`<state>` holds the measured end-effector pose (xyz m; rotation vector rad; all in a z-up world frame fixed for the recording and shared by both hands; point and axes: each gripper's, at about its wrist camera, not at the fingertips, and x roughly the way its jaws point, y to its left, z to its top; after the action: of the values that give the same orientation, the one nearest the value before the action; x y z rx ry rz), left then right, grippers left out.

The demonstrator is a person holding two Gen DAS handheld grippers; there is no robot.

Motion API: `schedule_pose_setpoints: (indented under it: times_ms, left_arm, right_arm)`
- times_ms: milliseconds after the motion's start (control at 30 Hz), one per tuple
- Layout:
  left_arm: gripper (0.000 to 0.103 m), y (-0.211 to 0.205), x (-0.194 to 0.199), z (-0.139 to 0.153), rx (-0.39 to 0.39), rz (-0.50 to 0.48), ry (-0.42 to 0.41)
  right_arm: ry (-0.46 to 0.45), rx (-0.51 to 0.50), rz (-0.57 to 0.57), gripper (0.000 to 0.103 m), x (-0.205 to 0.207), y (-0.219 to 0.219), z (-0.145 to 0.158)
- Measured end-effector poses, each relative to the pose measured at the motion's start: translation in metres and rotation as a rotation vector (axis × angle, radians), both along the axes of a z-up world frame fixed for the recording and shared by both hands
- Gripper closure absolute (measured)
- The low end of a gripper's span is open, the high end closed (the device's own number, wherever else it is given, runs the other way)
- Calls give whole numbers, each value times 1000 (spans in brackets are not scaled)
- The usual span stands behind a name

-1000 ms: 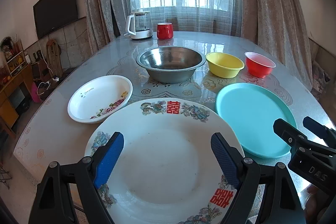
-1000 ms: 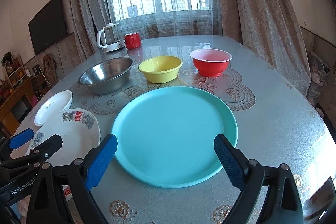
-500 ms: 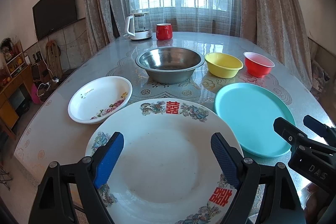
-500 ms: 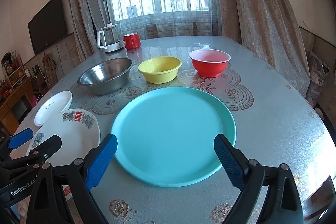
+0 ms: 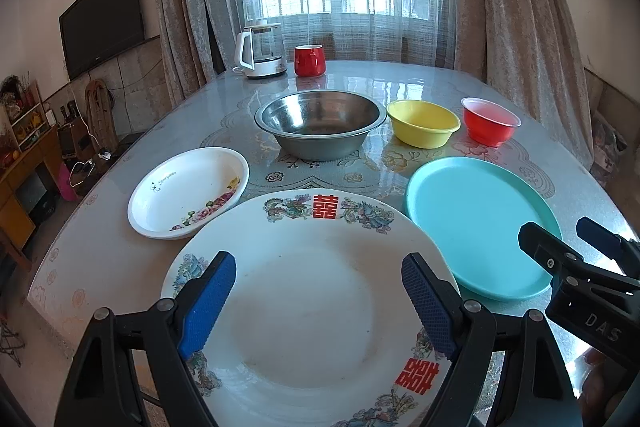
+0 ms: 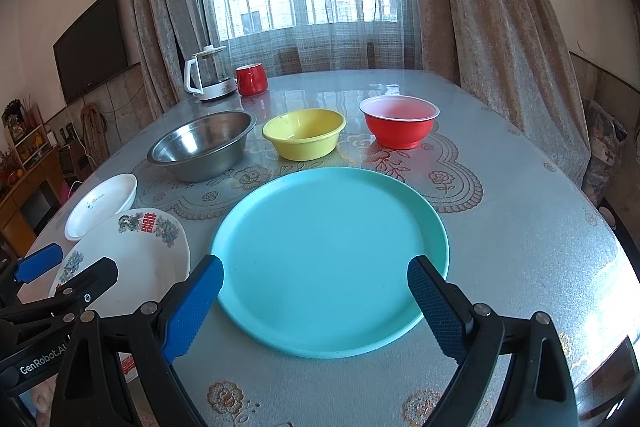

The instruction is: Organize plates and bowls

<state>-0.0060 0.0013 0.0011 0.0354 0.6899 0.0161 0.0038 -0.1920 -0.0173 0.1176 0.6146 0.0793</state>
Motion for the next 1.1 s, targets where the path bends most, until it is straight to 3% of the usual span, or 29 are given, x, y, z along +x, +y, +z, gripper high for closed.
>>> schedule_pose_setpoints:
  times_ms: [400,467,633,767,1100]
  left_arm:
    - [18,-7,7,2,8,-46,25]
    - [23,-8,11,3,2,-71,40]
    - [62,-6,32,7,-63,-155,120]
    - [72,-10,48,12,-83,-203,159]
    - [85,-43,96,13,-77,-322,264]
  right_arm:
    - [7,17,-23,8,4,-13,-1]
    - [9,23,-36,8,3,-19,-1]
    - [45,57,-88,26,7,-45,-5]
    - [71,92,-140,43,8,-68,-11]
    - [152,150,-183,60,10,-93,-30]
